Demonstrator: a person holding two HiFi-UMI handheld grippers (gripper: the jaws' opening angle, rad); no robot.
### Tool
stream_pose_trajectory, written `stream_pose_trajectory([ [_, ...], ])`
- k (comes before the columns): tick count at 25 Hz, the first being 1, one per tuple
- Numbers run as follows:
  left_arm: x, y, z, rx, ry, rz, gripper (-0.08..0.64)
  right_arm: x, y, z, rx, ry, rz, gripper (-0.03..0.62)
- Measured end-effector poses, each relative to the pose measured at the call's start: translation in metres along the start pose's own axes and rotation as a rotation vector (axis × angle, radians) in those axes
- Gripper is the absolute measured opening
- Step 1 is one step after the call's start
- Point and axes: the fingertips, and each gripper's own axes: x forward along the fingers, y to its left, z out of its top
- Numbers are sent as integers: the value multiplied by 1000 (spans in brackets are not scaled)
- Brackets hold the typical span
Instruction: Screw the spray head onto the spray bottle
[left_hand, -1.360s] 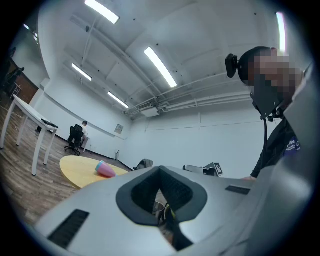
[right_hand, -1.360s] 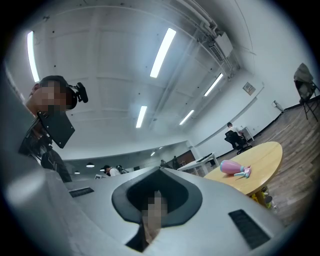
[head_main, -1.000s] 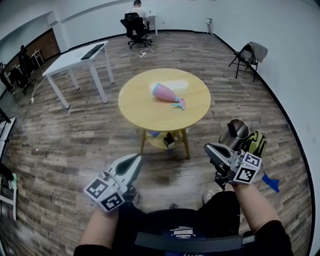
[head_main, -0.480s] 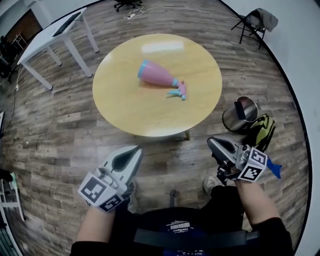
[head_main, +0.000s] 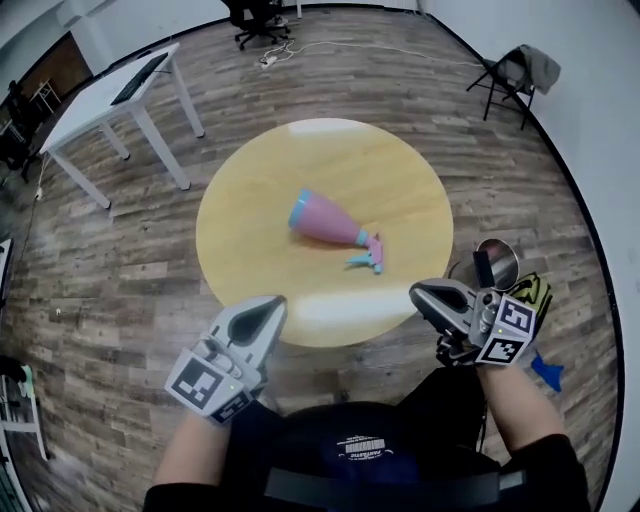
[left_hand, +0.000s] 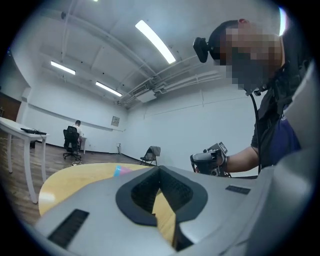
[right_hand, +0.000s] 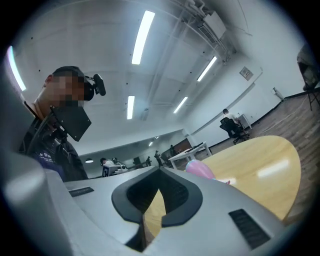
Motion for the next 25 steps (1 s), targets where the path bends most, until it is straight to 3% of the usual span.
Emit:
stream_pose_trajectory([
  [3, 10, 15, 21, 77, -1, -14, 11, 12, 0, 24, -41, 17, 5, 6],
  [8, 34, 45, 55, 280, 19, -52, 19, 25, -3, 65, -89, 2, 24, 8],
  [9, 43, 53, 58, 317, 38, -78, 47, 29, -6, 72, -93, -8, 29, 8],
  [11, 65, 70, 56, 403, 100, -144, 199, 37, -13, 80, -97, -21, 40, 9],
  [15, 113, 111, 20, 595, 284, -256, 437, 46, -26, 80, -91, -22, 42, 9],
  [21, 156, 124, -40, 710, 508, -530, 536, 47, -44, 101, -78, -62, 35, 9],
  [25, 175, 124, -71, 716, 589, -629, 541, 45, -57, 96, -53, -65, 17, 9],
])
